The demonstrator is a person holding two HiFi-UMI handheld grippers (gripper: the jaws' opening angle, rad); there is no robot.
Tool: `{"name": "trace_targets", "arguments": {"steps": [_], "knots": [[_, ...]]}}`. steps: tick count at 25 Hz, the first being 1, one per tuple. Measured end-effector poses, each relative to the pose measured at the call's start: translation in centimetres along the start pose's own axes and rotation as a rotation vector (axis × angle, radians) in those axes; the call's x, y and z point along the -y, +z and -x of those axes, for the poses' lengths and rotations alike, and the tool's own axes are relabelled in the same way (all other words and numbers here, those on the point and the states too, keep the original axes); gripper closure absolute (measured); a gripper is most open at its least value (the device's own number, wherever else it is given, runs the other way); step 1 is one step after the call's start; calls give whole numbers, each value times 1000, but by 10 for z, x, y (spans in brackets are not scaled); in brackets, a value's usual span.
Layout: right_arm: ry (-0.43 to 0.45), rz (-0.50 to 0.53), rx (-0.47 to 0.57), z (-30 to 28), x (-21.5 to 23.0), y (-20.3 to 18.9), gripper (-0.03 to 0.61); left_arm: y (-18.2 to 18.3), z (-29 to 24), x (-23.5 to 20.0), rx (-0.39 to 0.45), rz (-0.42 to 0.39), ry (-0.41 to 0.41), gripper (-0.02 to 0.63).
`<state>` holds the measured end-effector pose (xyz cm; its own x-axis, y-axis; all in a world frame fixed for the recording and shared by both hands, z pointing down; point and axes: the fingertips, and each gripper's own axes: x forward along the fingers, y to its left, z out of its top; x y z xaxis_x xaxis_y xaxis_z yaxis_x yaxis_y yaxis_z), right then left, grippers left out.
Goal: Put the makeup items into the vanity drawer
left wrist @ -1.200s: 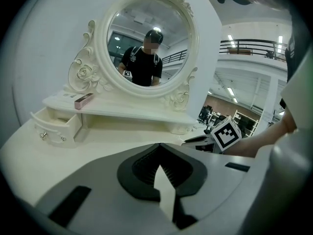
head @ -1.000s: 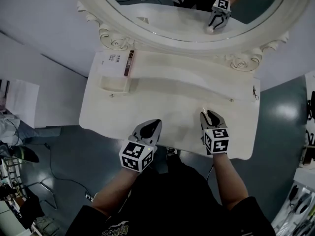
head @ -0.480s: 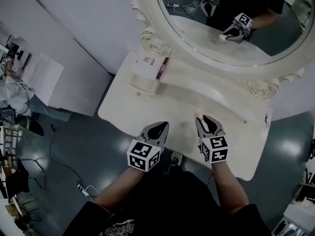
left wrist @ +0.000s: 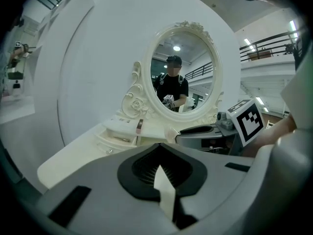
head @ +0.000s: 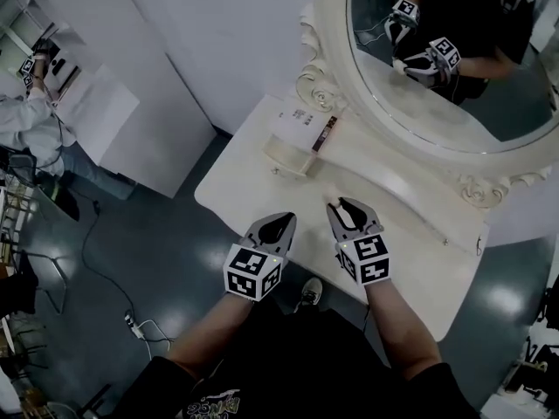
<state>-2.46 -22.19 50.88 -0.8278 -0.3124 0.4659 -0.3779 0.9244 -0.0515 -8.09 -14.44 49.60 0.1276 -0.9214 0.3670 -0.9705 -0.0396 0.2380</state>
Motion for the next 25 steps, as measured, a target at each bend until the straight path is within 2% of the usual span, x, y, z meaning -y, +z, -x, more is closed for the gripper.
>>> {"name": "trace_targets", "arguments": {"steps": [9, 14, 25], "knots": [[17, 117, -52, -64, -25, 36, 457, 8, 6, -49, -23, 16, -45, 606], [7, 128, -87, -104, -29, 49, 457, 10, 3, -78, -40, 24, -72, 606], [16, 157, -202, -170, -28, 42, 457, 15, -19, -130, -77, 44, -114, 606]]}}
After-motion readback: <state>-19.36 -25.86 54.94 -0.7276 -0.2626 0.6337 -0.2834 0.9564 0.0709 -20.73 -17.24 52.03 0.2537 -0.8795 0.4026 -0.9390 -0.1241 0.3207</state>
